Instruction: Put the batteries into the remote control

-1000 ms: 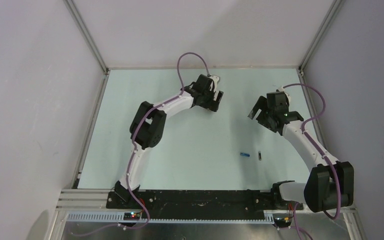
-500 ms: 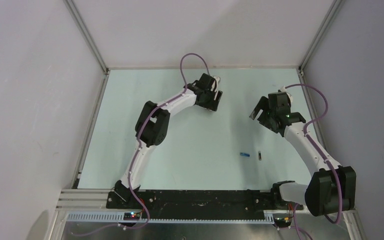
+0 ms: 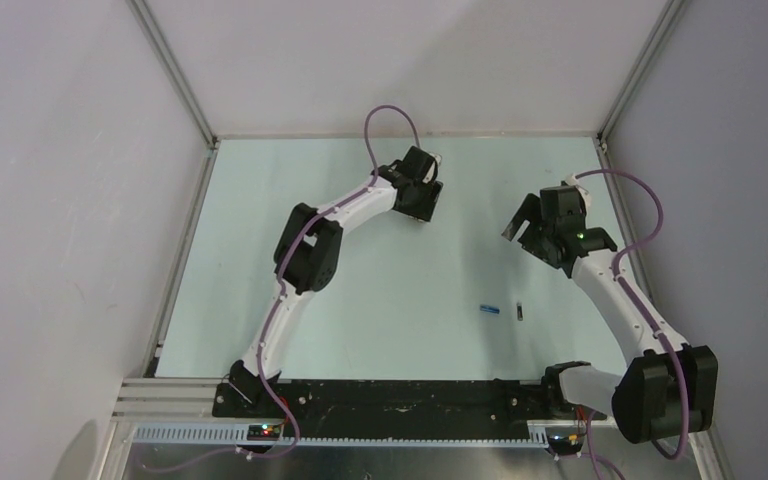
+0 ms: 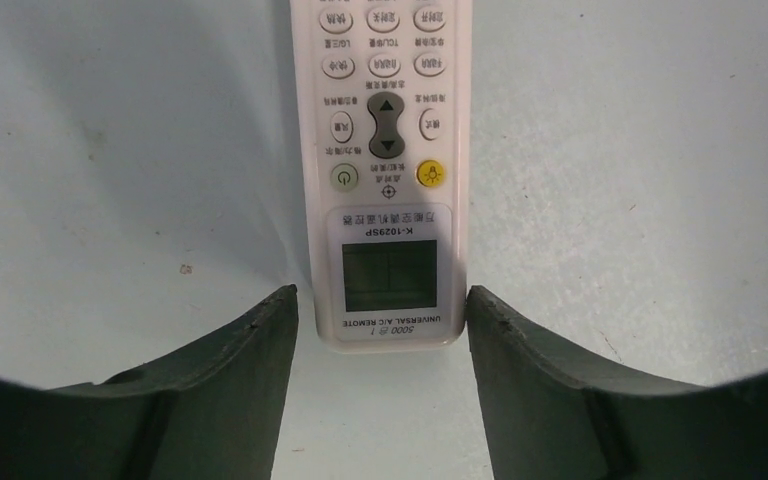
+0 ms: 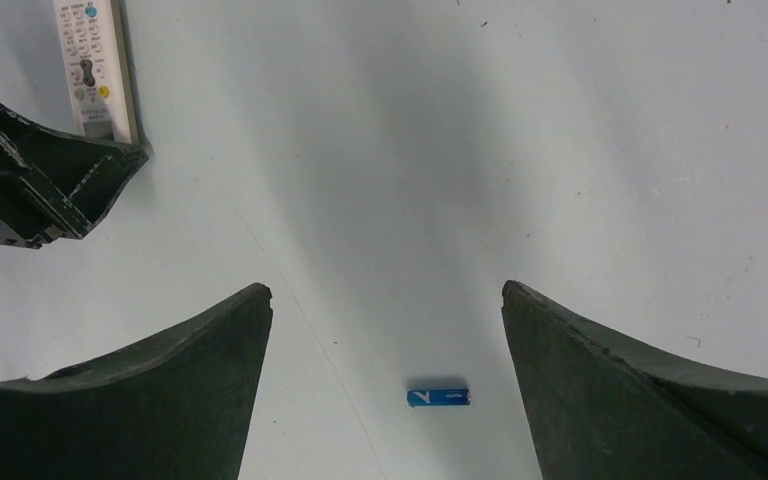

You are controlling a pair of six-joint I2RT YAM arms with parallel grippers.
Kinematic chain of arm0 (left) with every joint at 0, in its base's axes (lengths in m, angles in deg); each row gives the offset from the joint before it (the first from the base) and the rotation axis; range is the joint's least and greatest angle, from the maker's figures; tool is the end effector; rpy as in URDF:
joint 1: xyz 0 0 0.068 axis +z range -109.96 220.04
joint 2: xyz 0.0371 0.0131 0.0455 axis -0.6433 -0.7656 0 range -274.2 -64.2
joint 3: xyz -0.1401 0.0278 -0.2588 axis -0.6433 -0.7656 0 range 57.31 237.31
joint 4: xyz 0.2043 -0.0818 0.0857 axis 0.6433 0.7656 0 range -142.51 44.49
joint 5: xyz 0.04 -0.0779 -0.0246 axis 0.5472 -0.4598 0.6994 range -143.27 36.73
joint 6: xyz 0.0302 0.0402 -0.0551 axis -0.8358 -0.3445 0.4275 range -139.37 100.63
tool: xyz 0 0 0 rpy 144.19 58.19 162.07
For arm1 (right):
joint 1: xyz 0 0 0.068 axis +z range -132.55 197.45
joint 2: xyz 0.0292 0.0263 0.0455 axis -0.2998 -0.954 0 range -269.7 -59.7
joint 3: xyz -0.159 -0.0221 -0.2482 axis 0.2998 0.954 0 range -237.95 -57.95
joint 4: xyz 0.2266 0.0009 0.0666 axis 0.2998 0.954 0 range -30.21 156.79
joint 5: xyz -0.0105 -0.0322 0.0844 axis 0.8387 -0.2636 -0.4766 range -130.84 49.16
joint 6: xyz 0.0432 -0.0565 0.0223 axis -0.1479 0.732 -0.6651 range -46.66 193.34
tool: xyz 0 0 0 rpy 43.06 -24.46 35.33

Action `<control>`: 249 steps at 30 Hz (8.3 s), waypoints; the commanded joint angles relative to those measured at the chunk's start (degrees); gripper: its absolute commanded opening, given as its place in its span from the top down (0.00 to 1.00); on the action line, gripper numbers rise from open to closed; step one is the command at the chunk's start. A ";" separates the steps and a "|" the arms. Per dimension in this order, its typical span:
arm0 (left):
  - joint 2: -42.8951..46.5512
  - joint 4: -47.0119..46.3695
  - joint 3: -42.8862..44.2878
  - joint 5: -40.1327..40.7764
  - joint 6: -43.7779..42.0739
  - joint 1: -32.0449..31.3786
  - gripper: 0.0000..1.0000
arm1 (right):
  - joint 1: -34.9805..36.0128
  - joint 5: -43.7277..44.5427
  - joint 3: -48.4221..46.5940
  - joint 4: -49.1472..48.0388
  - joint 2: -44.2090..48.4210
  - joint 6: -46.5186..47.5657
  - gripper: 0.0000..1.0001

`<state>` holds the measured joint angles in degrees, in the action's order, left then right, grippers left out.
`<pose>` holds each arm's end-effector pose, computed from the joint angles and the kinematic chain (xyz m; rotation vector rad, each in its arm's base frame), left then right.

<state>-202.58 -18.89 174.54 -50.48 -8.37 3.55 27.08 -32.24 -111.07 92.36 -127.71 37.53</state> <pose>0.4347 -0.3178 0.1702 0.5426 2.4884 -0.2688 0.2285 0.0293 0.2820 0.6105 2.3169 0.1938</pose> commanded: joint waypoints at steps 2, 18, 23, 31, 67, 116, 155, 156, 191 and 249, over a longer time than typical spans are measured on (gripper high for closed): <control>-0.75 0.84 3.11 2.07 -0.24 -0.97 0.33 | 0.29 1.32 -0.14 0.83 2.30 -0.66 0.11; -2.63 2.86 6.82 1.14 0.28 -1.34 0.50 | 1.94 4.62 0.47 5.69 8.59 -1.78 0.12; -0.99 3.88 5.99 1.80 0.12 -1.36 0.71 | 2.03 4.50 1.86 6.02 10.84 -2.56 0.12; 8.83 3.86 -4.77 -7.47 -3.25 -1.32 0.86 | 2.53 3.18 2.32 4.98 10.15 -2.29 0.11; 42.98 0.99 -32.57 -37.00 -6.02 0.06 0.97 | 7.33 -49.53 2.28 -39.62 -21.44 -35.87 0.15; 55.10 -1.50 -40.03 -17.47 -52.97 -12.16 0.25 | 9.19 -57.23 2.24 -39.66 -17.38 -67.69 0.92; 53.52 -10.49 -42.28 -10.22 -41.02 -9.32 0.99 | 5.14 -54.65 2.32 -29.13 -11.21 -58.57 0.06; 53.85 -10.44 -42.18 -11.21 -39.90 -8.82 0.99 | 4.17 -54.35 2.32 -26.88 -9.89 -56.45 0.04; 50.08 -10.12 -37.99 -71.96 9.38 10.28 0.86 | 11.32 -55.41 -4.09 -36.55 0.85 0.83 0.20; 51.62 -10.13 -32.37 -73.38 12.01 14.62 0.78 | 10.26 -65.17 -3.83 -51.78 -6.40 -12.97 0.91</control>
<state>-152.57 -27.91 139.52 -123.59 2.76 17.19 37.46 -98.75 -112.98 40.80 -133.00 25.26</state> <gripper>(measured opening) 0.321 0.319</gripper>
